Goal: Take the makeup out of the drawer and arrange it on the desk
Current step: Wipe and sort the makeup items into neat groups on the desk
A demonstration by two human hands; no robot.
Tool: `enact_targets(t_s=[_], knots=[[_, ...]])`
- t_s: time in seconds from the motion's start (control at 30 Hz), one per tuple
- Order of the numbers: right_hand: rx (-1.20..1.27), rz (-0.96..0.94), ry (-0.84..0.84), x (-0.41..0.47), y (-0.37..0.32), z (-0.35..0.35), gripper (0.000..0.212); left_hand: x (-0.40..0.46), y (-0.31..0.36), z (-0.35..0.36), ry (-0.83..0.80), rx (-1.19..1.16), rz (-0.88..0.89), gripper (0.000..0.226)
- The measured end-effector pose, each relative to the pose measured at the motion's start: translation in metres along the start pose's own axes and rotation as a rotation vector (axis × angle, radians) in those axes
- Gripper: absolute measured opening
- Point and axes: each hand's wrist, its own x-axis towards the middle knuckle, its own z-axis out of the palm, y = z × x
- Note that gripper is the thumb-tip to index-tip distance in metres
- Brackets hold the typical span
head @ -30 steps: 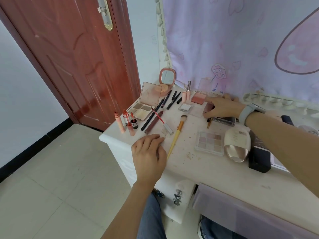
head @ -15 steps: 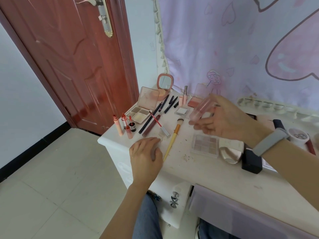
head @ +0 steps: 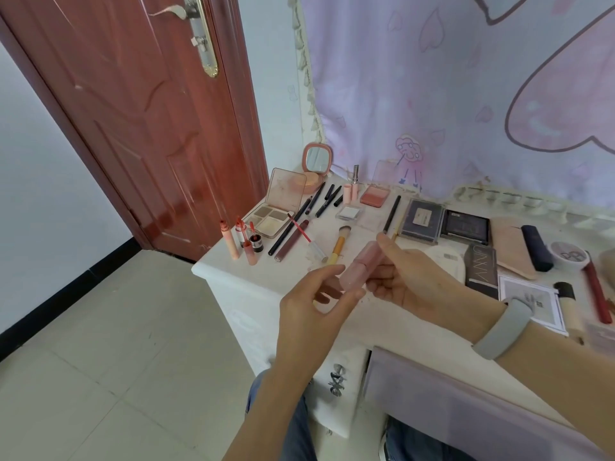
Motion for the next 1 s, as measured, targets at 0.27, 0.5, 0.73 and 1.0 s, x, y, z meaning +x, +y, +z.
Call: enact_targets(t_s=[0.27,0.5,0.73,1.0], knots=[[-0.201,-0.031,-0.238,-0.013,-0.003,-0.004,0.015,-0.001,-0.007,-0.013,0.030,0.094,0.043,0.018],[-0.272,-0.161,-0.277,-0.023,0.019,0.004,0.011,-0.002,-0.007,-0.015,0.068,0.230,0.053,0.022],[-0.420,-0.331,-0.201,-0.026,0.031,0.010,0.012,-0.003,-0.008,-0.014,0.125,0.358,0.122,0.034],[-0.360,-0.409,-0.297,-0.029,0.028,0.008,0.007,-0.006,-0.005,-0.011,0.217,0.203,0.006,0.038]])
